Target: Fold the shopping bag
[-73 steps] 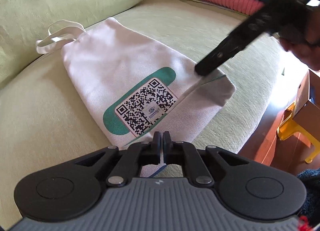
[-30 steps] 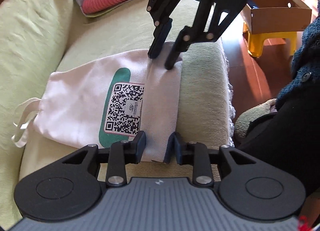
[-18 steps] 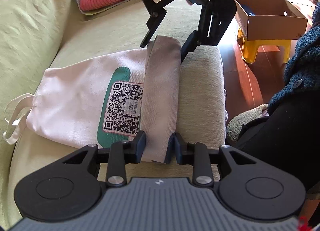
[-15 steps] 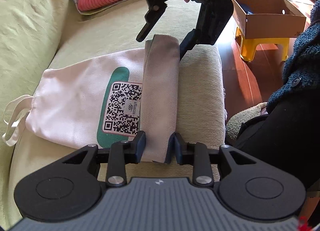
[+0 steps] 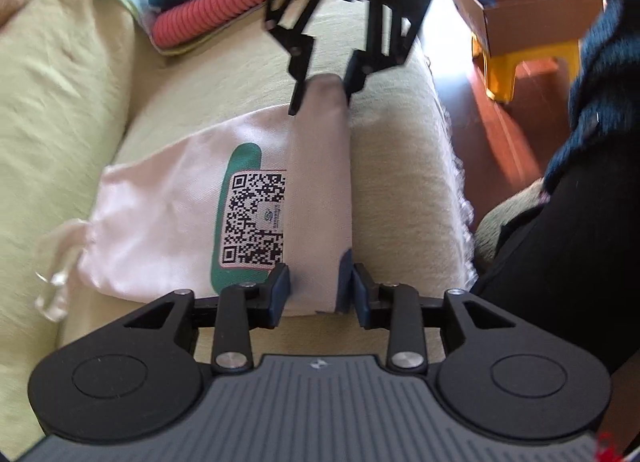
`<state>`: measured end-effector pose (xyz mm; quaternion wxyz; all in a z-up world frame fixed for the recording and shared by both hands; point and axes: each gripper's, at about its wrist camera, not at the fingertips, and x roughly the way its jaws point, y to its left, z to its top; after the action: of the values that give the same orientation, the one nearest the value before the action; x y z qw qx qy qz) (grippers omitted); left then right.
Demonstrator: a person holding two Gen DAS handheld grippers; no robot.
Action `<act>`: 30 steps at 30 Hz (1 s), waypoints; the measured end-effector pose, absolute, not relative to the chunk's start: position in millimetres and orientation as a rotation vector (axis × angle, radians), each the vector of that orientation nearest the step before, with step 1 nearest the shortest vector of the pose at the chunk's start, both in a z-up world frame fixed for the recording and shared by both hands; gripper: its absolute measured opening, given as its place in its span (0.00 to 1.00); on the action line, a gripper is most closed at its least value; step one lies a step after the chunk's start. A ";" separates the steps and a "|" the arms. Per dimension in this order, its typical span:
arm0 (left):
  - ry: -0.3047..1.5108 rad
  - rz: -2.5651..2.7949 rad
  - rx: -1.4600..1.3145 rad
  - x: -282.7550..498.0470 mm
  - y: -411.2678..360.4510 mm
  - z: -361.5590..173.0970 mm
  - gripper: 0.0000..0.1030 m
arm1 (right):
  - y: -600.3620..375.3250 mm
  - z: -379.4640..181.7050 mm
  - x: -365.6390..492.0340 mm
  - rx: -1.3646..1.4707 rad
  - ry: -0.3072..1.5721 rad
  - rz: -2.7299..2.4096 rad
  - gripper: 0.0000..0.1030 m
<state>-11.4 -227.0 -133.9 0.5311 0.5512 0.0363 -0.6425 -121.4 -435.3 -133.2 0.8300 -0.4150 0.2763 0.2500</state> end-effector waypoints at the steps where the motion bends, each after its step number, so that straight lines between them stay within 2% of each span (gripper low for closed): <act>1: 0.079 -1.528 1.313 -11.8 -225.8 -134.9 0.40 | -440.2 -129.1 -116.6 -0.815 0.613 0.535 0.25; 3: 0.066 -1.519 1.308 -12.3 -223.5 -136.7 0.40 | -450.5 -121.6 -105.7 -0.675 0.665 0.539 0.25; 6: 0.168 -1.534 1.236 -2.3 -230.2 -131.9 0.37 | -470.7 -111.4 -89.3 -0.444 0.739 0.542 0.25; 7: 0.246 -1.540 1.179 6.7 -236.1 -126.5 0.32 | -478.5 -109.0 -85.1 -0.369 0.759 0.540 0.25; 11: 0.535 -1.584 1.018 44.4 -258.4 -105.8 0.31 | -510.3 -105.2 -65.8 -0.057 0.845 0.521 0.24; 13: 0.675 -1.580 0.959 65.2 -272.7 -99.3 0.27 | -531.4 -109.1 -52.2 0.155 0.900 0.501 0.23; 15: 0.758 -1.564 0.923 76.9 -280.6 -99.8 0.23 | -554.0 -117.3 -39.3 0.396 0.963 0.466 0.23; 18: 0.864 -1.543 0.848 92.9 -288.9 -101.7 0.23 | -570.2 -127.4 -32.0 0.595 1.021 0.415 0.22; 25: 0.902 -1.449 0.724 93.1 -279.8 -102.8 0.28 | -581.8 -142.1 -13.6 0.882 1.173 0.251 0.19; 27: 0.853 -1.365 0.758 81.4 -276.8 -96.9 0.34 | -582.7 -145.7 -8.5 0.929 1.209 0.210 0.17; 30: 0.747 -1.237 0.793 58.3 -267.6 -83.7 0.31 | -582.2 -150.3 -3.1 0.984 1.248 0.156 0.17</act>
<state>58.3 -267.6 -83.7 0.6793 0.3531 0.3325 -0.5508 -3.1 -582.2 -150.3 0.6978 0.4414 0.5597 0.0698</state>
